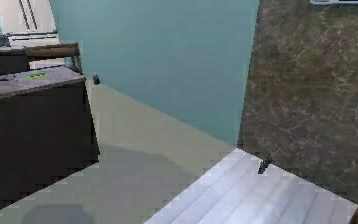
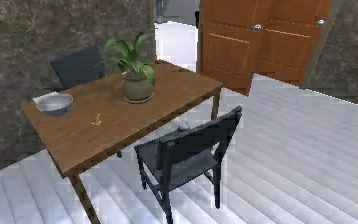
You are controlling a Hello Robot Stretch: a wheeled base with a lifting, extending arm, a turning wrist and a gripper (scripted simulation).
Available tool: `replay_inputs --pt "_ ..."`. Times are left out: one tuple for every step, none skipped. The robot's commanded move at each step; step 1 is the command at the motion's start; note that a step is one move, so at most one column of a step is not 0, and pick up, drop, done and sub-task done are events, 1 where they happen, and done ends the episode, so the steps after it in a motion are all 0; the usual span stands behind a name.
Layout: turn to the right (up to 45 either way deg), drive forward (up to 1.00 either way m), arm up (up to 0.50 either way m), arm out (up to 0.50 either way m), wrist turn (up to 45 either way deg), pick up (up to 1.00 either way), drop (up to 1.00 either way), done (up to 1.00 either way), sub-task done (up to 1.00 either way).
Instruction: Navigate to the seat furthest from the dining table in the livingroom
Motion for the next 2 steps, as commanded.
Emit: replay_inputs --pt "0.0 0.6 0.0 0.0 0.0 0.0 0.0 0.0 0.0" --pt "36.0 0.0 0.0 0.0 0.0 0.0 0.0 0.0 0.0"
